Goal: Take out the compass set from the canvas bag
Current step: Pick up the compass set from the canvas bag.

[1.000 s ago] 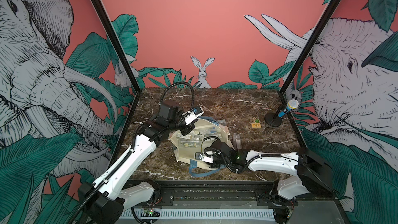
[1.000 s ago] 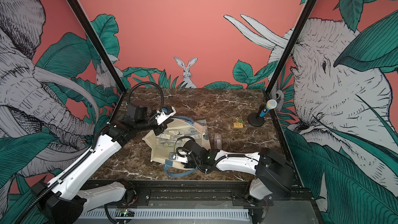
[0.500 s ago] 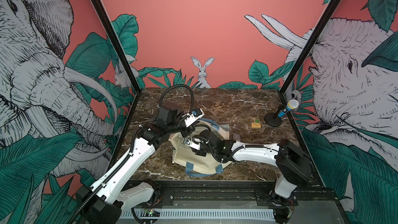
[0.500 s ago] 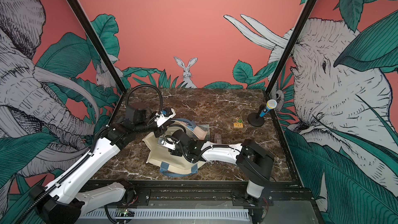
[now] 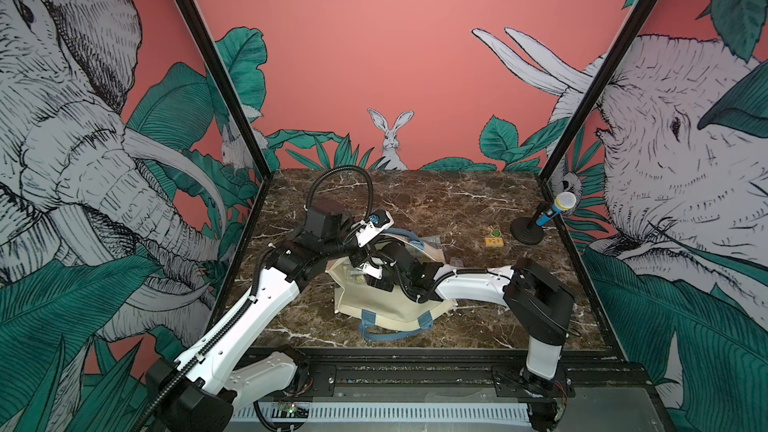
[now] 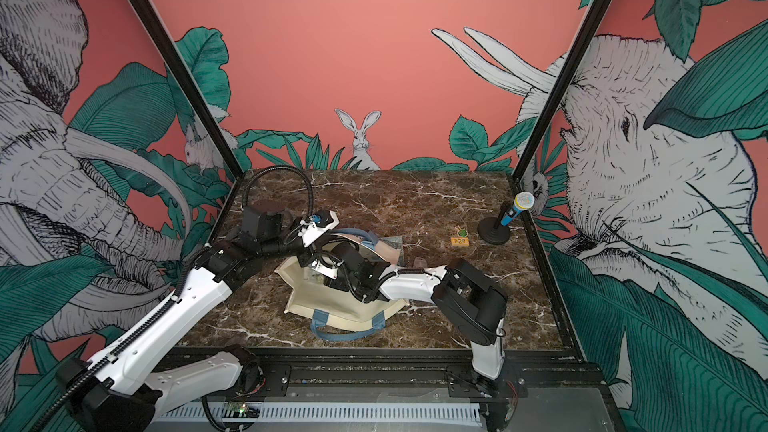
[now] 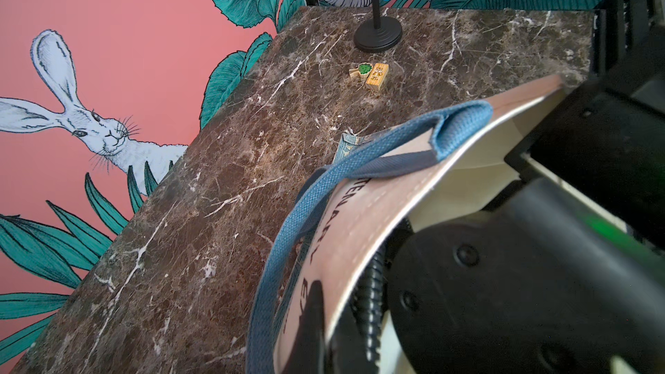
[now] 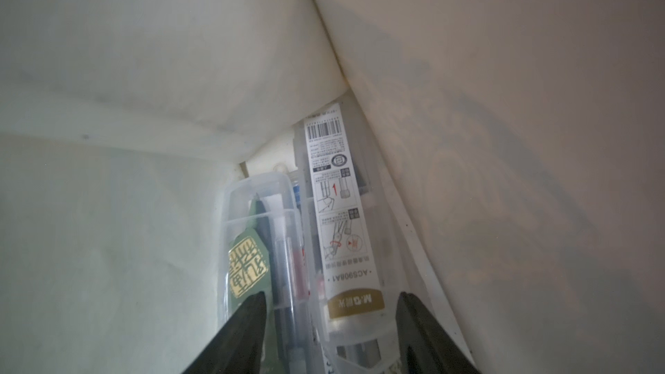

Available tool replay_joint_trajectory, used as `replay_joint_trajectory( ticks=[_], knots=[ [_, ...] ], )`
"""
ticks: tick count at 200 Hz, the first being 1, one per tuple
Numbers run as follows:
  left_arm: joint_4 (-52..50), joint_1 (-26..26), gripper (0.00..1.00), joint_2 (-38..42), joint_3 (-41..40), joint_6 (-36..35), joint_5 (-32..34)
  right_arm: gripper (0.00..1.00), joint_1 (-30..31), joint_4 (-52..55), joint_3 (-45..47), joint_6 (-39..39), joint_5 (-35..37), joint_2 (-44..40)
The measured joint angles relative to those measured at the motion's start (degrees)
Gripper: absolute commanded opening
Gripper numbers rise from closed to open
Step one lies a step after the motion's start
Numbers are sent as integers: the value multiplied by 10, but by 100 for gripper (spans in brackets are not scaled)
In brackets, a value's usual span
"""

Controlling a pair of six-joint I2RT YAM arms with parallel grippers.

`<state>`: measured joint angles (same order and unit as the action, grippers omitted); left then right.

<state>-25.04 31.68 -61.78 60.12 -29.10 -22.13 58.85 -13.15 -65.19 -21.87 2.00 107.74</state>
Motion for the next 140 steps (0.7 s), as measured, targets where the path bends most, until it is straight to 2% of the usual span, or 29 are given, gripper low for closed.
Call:
replay_joint_trajectory(
  ticks=[25,55,75,140],
  knots=[
    [2,-2,0,0,-4,0,8,61,-7,-19,-14,6,-14,23],
    [8,-4,0,0,-6,0,18,54,-10,-31,-29,19,-32,42],
    [9,-4,0,0,-6,0,18,52,-10,-30,-27,36,-47,42],
    [11,2,0,12,-14,0,-5,56,-18,9,66,122,-68,-23]
  ],
)
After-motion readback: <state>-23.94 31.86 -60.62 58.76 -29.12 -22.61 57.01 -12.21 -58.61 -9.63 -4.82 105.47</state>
